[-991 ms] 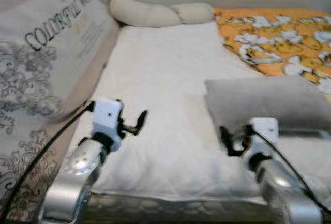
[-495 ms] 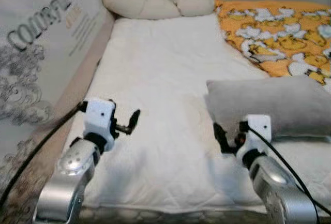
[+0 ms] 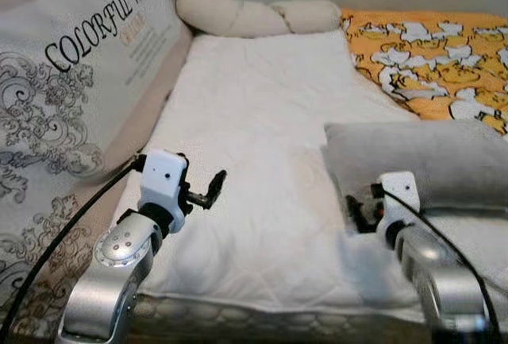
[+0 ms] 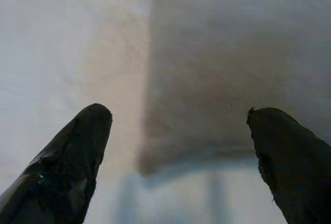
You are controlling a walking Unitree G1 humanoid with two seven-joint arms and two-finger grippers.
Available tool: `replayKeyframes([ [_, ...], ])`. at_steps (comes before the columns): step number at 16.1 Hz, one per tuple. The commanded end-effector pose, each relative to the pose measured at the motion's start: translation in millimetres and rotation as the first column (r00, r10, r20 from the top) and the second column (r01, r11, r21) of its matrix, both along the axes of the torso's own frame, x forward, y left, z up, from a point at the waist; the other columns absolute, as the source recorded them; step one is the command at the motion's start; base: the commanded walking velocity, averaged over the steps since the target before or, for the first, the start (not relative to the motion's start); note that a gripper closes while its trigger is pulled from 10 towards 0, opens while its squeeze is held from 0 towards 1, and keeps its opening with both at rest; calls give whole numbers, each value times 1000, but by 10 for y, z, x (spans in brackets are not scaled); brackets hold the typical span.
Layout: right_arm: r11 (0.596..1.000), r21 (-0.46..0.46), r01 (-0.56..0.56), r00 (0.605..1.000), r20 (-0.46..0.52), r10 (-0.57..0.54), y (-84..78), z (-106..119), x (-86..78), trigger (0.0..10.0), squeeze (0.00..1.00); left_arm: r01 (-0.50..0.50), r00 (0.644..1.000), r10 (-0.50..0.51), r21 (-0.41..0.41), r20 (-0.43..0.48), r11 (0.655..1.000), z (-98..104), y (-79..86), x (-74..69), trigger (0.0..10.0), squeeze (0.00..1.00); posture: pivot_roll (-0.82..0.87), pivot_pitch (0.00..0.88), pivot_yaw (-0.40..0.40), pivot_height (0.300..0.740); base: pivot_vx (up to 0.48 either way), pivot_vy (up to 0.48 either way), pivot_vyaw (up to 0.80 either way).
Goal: Clean up the room
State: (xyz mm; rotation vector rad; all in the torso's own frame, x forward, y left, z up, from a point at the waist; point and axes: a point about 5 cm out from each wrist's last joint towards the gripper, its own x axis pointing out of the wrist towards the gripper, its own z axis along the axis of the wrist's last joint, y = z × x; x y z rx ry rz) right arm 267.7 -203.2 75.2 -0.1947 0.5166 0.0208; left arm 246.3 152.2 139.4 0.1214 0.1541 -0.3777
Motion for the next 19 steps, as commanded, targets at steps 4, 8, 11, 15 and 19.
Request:
replayKeyframes([
  [4, 944, -292, -153, 988, -30, 150, -15, 5, 541, 10000, 1000, 97, 995, -97, 36, -8, 995, 47, -36, 88, 10000, 0, -2, 0, 62, 740, 0, 0, 0],
  [8, 927, -295, -233, 971, -20, 238, 42, -3, 808, 10000, 0, 146, 989, -146, 63, -7, 987, 89, -41, 114, 10000, 0, 44, 0, 54, 740, 0, 0, 0],
  [11, 895, -381, -231, 973, -96, 210, -91, -74, 825, 10000, 0, 174, 985, -171, 87, -34, 981, 99, 2, 34, 10000, 0, 84, 0, 50, 740, 0, 0, 0],
  [15, 822, -492, -287, 955, -210, 207, -262, -208, 723, 0, 0, 165, 986, -159, 110, -60, 980, 101, 83, -68, 10000, 0, 129, 0, 40, 740, 0, 0, 0],
  [19, 789, -546, -281, 953, -259, 161, -413, -243, 664, 0, 0, 271, 958, -262, 75, -115, 960, 79, 2, -148, 10000, 0, 126, 0, 33, 740, 0, 0, 0],
])
